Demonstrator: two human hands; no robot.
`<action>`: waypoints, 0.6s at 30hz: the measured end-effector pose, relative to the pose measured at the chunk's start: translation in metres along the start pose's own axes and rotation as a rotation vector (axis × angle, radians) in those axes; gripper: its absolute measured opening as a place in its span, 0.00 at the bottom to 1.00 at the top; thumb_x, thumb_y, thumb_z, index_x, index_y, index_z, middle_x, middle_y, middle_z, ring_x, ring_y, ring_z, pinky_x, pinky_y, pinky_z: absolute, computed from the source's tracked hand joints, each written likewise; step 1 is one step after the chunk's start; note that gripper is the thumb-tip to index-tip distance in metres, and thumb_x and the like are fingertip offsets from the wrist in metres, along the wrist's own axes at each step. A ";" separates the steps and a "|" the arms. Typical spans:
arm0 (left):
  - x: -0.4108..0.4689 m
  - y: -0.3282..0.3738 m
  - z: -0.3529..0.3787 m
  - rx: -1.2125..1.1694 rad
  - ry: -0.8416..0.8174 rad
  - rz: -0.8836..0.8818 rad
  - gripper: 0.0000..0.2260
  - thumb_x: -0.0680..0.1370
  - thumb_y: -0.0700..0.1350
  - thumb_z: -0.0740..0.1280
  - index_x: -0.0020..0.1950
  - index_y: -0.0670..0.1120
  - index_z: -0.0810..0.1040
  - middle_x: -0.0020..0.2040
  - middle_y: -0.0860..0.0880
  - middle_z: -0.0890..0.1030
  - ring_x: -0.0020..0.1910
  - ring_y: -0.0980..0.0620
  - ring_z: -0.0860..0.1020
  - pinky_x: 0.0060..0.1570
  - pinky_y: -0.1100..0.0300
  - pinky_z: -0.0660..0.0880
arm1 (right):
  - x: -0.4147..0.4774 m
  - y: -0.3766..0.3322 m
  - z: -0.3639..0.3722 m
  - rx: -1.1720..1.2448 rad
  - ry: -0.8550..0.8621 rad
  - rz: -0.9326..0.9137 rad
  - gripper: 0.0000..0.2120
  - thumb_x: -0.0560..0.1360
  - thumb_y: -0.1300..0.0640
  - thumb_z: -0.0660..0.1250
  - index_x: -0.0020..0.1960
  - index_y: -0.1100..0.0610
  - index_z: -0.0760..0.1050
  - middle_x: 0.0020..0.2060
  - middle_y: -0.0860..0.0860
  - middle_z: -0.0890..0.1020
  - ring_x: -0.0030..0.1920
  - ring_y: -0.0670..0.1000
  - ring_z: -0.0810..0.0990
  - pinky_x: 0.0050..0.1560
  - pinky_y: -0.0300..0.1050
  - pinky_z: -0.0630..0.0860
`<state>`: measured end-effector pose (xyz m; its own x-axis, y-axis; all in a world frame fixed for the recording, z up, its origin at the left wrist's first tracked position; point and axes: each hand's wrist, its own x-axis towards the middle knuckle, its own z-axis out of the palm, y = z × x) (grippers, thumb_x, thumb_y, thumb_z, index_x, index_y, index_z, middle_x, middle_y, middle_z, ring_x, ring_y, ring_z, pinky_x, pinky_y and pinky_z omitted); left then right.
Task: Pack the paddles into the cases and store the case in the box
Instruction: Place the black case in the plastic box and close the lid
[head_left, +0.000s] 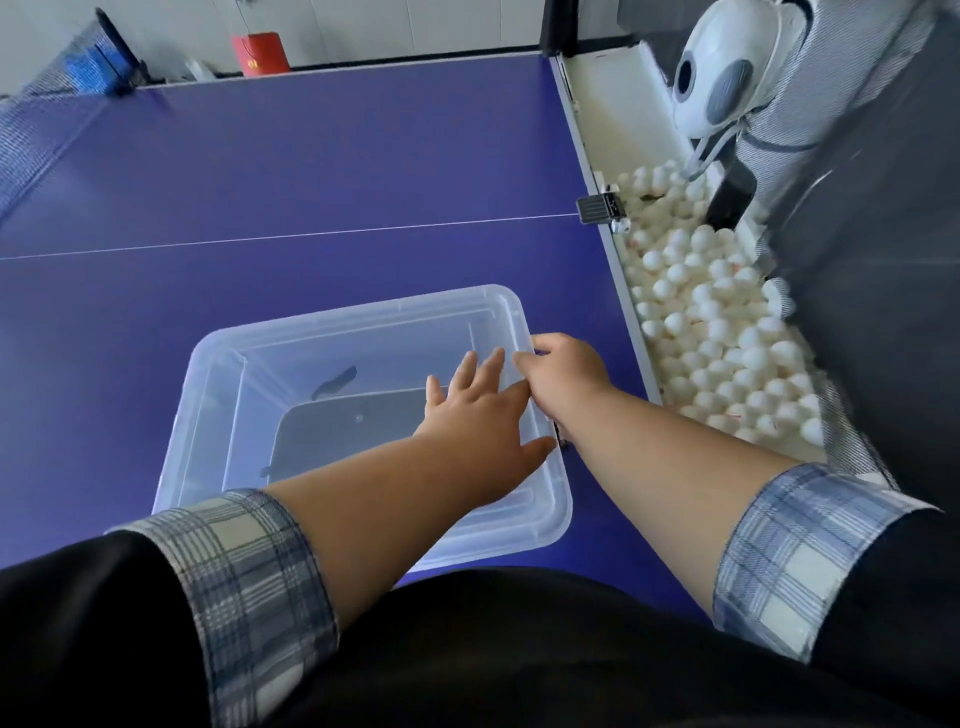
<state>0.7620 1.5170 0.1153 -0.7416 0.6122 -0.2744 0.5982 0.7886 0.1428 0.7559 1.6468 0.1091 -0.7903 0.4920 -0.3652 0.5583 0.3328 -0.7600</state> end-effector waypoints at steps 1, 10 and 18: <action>0.003 -0.003 0.004 0.004 -0.013 0.011 0.33 0.76 0.70 0.51 0.78 0.59 0.50 0.81 0.47 0.43 0.78 0.42 0.39 0.71 0.33 0.41 | 0.002 0.003 0.002 0.011 0.009 0.010 0.16 0.78 0.50 0.63 0.64 0.49 0.78 0.57 0.52 0.80 0.48 0.54 0.82 0.46 0.47 0.80; 0.023 -0.025 0.013 0.079 0.010 0.086 0.27 0.80 0.64 0.46 0.78 0.59 0.47 0.81 0.49 0.43 0.77 0.43 0.37 0.72 0.34 0.40 | 0.017 -0.002 0.010 0.085 0.009 0.062 0.19 0.81 0.51 0.60 0.71 0.50 0.71 0.59 0.50 0.80 0.49 0.52 0.80 0.38 0.43 0.73; 0.023 -0.041 0.018 0.057 0.050 0.098 0.24 0.82 0.56 0.51 0.78 0.61 0.49 0.81 0.49 0.47 0.78 0.45 0.40 0.71 0.42 0.36 | 0.022 -0.003 0.018 0.040 -0.048 0.171 0.33 0.81 0.45 0.61 0.81 0.44 0.50 0.76 0.51 0.67 0.66 0.58 0.77 0.52 0.49 0.76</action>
<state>0.7262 1.4976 0.0865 -0.6922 0.6894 -0.2134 0.6838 0.7211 0.1116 0.7326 1.6420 0.0941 -0.6963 0.4990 -0.5158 0.6760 0.2144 -0.7050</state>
